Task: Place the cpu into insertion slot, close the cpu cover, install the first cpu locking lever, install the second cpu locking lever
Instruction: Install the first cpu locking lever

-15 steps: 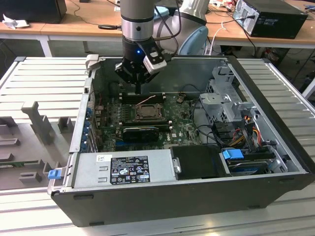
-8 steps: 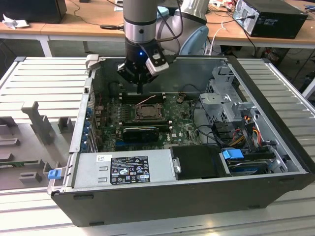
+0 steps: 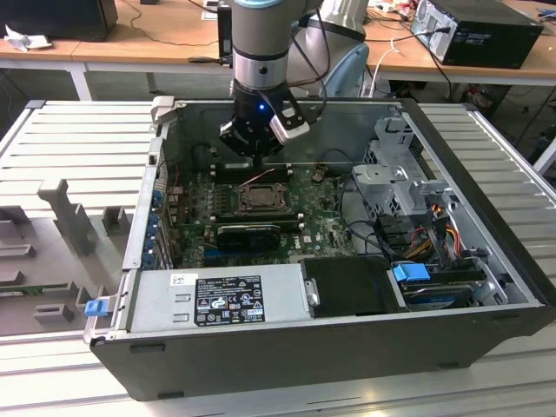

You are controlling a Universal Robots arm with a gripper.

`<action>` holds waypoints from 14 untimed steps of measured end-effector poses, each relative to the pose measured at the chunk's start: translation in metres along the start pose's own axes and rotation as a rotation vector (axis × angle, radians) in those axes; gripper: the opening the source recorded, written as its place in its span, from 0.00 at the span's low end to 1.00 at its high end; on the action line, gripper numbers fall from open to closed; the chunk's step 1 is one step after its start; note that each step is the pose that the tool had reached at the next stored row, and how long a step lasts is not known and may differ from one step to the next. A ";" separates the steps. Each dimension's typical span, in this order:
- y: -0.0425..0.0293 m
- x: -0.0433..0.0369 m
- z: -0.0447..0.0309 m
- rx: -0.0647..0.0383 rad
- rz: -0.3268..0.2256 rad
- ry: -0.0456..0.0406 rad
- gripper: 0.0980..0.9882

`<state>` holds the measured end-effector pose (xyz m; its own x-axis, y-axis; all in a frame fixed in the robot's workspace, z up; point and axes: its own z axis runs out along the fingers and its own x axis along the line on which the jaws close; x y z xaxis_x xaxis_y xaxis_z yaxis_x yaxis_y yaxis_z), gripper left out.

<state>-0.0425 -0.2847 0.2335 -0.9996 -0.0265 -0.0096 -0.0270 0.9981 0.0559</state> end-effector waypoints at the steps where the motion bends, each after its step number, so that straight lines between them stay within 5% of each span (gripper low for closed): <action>1: 0.0001 -0.0016 0.0015 0.000 -0.004 0.0002 0.01; 14: 0.0030 -0.0090 0.0054 0.000 -0.008 0.0004 0.01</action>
<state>-0.0335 -0.2812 0.2284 -0.9994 -0.0343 -0.0096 -0.0347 0.9978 0.0559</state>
